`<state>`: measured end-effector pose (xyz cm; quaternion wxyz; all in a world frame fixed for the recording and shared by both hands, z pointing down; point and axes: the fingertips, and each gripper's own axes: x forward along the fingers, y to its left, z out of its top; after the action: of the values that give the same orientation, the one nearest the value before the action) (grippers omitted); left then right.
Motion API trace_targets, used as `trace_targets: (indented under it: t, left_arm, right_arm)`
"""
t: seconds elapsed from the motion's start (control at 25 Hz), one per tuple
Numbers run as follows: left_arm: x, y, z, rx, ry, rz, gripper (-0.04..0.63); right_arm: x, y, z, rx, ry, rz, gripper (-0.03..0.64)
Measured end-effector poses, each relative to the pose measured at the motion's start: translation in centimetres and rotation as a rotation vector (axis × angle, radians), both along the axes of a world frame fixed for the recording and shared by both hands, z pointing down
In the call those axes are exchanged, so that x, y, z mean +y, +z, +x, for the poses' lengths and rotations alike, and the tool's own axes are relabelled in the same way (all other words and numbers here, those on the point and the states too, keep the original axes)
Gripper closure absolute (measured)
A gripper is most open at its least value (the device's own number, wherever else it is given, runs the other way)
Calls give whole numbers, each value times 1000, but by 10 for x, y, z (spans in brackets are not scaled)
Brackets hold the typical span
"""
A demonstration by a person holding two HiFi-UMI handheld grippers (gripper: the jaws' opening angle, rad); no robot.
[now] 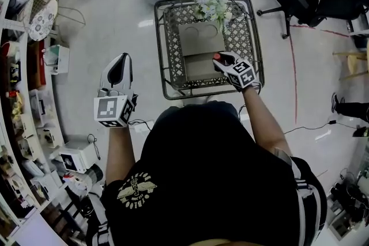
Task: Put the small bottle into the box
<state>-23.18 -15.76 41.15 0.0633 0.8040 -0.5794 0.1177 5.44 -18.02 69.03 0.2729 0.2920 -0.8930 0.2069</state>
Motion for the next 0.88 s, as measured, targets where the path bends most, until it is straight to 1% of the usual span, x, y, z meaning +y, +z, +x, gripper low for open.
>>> trace_targets:
  t: [0.32, 0.6, 0.88]
  left_arm:
    - [9, 8, 3, -25, -24, -30, 595]
    - [20, 13, -8, -47, -60, -57, 595]
    - [25, 22, -12, -59, -71, -82, 595]
  right_arm:
    - [-4, 49, 0, 51, -28, -80, 468]
    - [-5, 74, -2, 92, -13, -116, 468]
    - [-11, 93, -1, 108, 4, -131, 465]
